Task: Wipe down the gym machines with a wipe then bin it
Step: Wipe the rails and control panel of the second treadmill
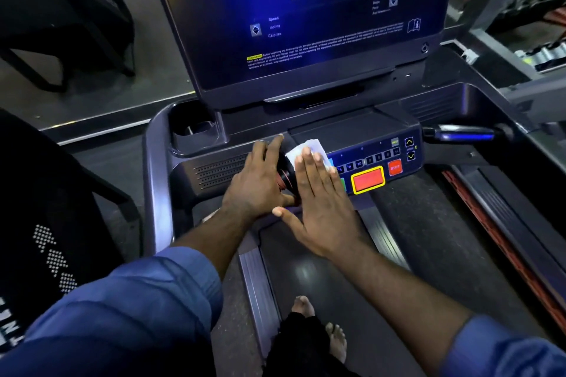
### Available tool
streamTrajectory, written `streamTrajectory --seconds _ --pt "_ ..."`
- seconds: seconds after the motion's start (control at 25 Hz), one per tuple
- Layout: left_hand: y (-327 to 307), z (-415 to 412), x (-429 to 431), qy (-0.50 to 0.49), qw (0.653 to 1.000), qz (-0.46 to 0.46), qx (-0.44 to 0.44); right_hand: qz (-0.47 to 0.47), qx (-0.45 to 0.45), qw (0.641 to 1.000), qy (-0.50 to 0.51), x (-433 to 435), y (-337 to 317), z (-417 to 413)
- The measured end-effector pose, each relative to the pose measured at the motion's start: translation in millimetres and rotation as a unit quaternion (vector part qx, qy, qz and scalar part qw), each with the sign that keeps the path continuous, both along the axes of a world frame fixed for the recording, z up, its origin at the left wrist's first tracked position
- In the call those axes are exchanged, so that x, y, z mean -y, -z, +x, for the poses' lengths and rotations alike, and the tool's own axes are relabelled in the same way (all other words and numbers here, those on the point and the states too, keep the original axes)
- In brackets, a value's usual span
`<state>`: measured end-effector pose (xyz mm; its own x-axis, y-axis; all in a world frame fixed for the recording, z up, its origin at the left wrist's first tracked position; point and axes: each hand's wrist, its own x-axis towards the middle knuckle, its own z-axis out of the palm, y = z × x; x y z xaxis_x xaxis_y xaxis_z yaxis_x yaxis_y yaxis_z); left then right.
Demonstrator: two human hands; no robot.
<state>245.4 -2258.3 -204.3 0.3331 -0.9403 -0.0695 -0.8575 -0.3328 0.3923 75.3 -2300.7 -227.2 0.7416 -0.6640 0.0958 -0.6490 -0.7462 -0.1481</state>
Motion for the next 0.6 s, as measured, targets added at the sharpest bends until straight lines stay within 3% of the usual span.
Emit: streamTrajectory --seconds 0.16,0.4,0.6 --pt "7.2 -5.7 -2.5 0.090 0.985 -0.012 0.149 -0.002 -0.044 0.999 -0.018 -22.8 34.1 -62.9" --pt "9.1 -4.4 -1.1 0.108 0.988 -0.030 0.103 0.036 0.040 0.997 0.049 21.6 -1.1 -15.6" --pt "3.5 -11.9 -0.7 0.085 0.991 -0.019 0.097 0.074 -0.015 0.997 0.029 -4.6 31.3 -71.2"
